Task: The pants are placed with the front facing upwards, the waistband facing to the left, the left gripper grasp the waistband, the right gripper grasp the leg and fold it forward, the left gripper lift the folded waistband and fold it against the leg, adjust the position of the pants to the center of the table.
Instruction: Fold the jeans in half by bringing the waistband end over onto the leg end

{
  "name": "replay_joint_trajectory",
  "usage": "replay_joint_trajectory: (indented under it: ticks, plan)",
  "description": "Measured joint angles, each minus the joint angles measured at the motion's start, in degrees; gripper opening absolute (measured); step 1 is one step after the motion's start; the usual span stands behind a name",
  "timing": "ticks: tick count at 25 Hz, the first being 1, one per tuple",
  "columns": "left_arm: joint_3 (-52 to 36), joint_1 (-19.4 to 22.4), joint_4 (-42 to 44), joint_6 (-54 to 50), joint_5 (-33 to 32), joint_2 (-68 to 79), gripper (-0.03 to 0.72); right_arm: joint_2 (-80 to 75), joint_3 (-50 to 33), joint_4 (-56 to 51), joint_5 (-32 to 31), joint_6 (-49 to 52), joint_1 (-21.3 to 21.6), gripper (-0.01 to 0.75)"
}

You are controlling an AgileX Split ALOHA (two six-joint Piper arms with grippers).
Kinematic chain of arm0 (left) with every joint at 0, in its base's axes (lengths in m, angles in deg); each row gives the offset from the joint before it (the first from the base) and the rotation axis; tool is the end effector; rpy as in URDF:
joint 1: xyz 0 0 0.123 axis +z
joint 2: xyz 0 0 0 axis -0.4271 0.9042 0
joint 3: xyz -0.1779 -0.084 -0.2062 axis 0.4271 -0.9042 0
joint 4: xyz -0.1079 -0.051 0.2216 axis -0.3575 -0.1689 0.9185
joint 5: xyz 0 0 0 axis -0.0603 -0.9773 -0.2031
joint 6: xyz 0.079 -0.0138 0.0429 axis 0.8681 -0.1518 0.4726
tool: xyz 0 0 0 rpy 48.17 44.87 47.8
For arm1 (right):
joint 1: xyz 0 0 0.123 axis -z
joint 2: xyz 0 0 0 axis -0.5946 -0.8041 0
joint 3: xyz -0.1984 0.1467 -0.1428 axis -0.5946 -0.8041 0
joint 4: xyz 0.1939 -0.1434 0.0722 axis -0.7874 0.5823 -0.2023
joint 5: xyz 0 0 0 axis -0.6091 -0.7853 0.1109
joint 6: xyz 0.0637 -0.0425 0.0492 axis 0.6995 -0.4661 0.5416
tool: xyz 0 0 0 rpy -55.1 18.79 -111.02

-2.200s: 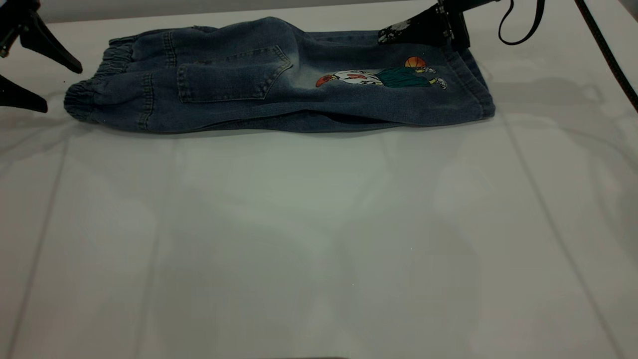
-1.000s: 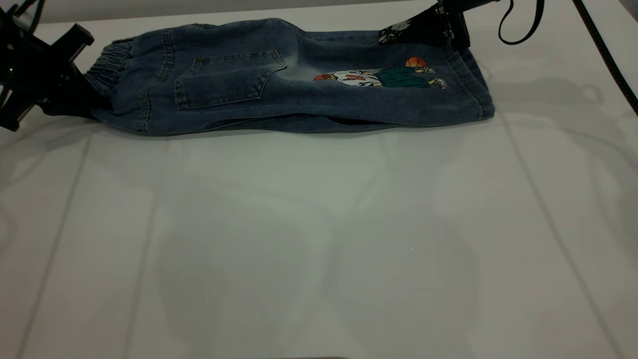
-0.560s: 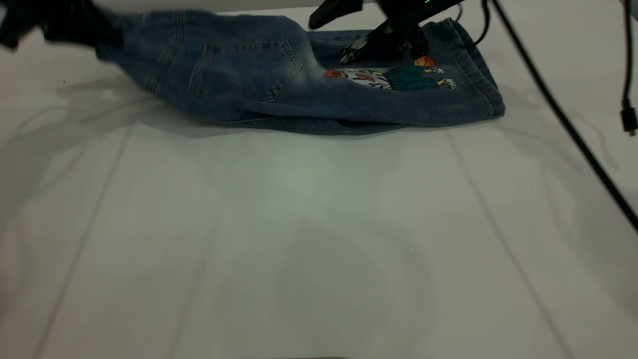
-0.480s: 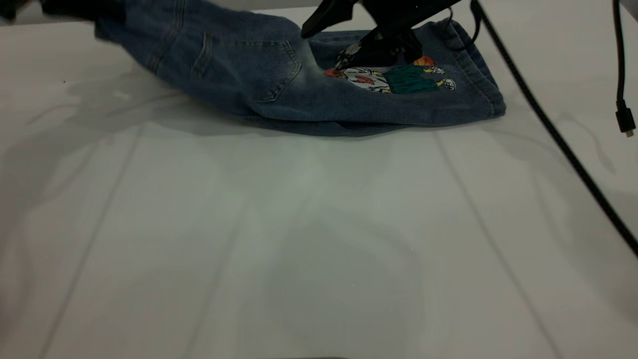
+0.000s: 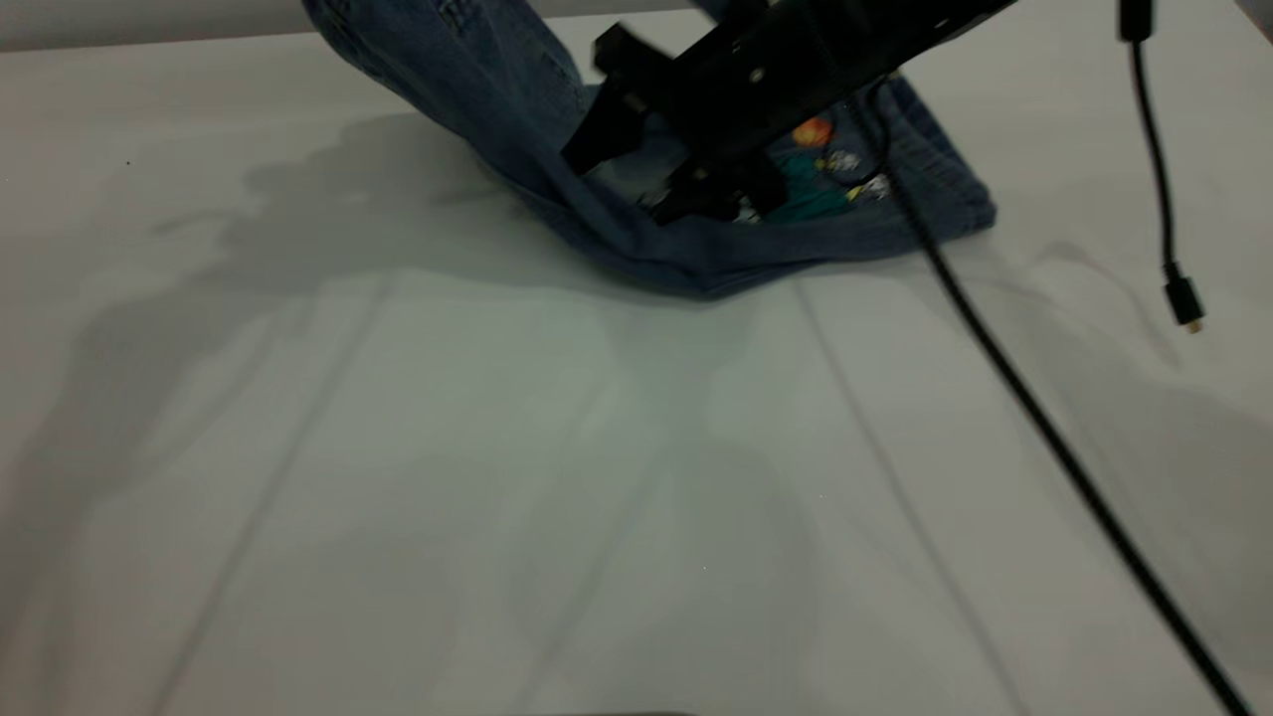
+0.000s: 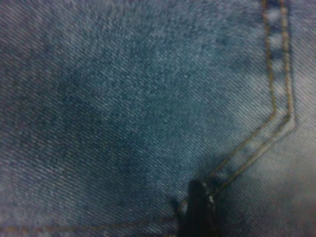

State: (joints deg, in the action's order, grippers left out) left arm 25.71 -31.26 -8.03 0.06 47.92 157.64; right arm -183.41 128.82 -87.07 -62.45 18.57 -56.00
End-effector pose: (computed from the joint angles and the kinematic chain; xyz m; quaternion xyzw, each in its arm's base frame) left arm 0.4019 -0.0739 0.2680 0.0306 0.9141 -0.2144 0.3428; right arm 0.4485 0.2218 0.0423 0.0144 0.8920 0.4346 0.1238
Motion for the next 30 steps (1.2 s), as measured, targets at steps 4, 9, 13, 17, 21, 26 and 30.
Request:
replay_joint_trajectory:
  ticks: [4,9,13,17,21,26,30]
  plan:
    - [0.00,-0.98,0.44,0.89,-1.10,-2.19,0.068,0.00,2.18,3.19,-3.45,0.33,-1.05,0.451]
    - [0.00,-1.14,0.97,1.24,-1.60,-3.81,0.068,0.00,6.81,12.50,-8.83,5.05,2.77,0.450]
    - [0.00,-2.18,1.73,2.53,-1.60,-3.96,0.068,0.11,7.95,20.35,-9.82,9.02,6.12,0.450]
    - [0.00,-5.18,1.72,4.36,-0.99,-3.96,0.068,-0.16,7.95,27.15,-10.11,12.07,6.31,0.450]
    - [-0.10,-9.12,1.72,4.42,2.00,-3.96,0.068,-1.16,8.29,26.31,-10.24,13.27,5.51,0.448]
    - [-0.21,-14.63,1.72,4.49,8.86,-3.10,0.068,-1.42,9.03,25.77,-11.05,12.23,3.60,0.447]
    - [-0.45,-15.81,1.53,4.49,10.77,-2.91,0.068,0.32,11.21,28.91,-12.61,14.32,6.67,0.447]
